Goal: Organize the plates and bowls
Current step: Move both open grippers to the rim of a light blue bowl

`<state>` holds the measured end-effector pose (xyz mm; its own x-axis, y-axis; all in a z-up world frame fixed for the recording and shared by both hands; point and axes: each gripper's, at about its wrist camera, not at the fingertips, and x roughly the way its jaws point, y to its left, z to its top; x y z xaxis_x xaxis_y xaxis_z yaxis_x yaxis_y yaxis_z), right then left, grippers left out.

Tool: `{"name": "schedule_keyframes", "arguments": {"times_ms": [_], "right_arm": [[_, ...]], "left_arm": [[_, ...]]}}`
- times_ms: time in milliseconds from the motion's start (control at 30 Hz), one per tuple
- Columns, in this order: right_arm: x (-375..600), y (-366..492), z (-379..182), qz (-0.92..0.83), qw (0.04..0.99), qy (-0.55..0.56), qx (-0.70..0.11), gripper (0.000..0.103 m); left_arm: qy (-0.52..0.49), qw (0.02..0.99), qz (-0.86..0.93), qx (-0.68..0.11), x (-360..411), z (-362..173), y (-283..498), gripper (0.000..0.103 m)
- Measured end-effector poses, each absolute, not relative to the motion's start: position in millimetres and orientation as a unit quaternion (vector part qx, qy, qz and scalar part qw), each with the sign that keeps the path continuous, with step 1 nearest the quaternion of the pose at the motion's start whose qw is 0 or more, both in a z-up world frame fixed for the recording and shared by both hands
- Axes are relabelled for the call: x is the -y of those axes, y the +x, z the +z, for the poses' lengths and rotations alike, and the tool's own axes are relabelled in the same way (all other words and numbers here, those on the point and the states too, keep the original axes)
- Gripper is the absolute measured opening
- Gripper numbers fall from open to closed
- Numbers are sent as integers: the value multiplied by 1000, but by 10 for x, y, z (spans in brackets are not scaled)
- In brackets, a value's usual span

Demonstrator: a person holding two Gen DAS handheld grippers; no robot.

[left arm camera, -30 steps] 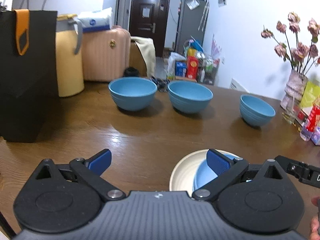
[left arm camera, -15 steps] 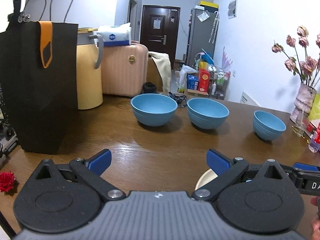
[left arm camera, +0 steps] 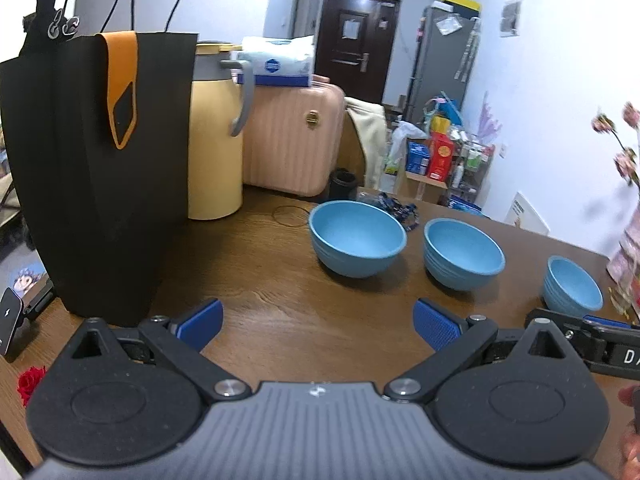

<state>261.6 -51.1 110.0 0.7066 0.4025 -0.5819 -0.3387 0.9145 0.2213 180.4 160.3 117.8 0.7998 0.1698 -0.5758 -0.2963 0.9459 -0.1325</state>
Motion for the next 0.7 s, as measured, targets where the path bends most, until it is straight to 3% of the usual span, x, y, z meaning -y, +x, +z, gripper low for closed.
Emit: {"name": "schedule_keyframes", "arguments": {"times_ms": [467,700], "right_arm": [[-386,3869,1209,208,909,8,-360,103],[-605,4556,1029,196,902,4,-385,94]], "left_arm": [[-217,895,173,-349,-2234,1064,2833,103],[-262,872,183,-371,-2491,878,3447,103]]}}
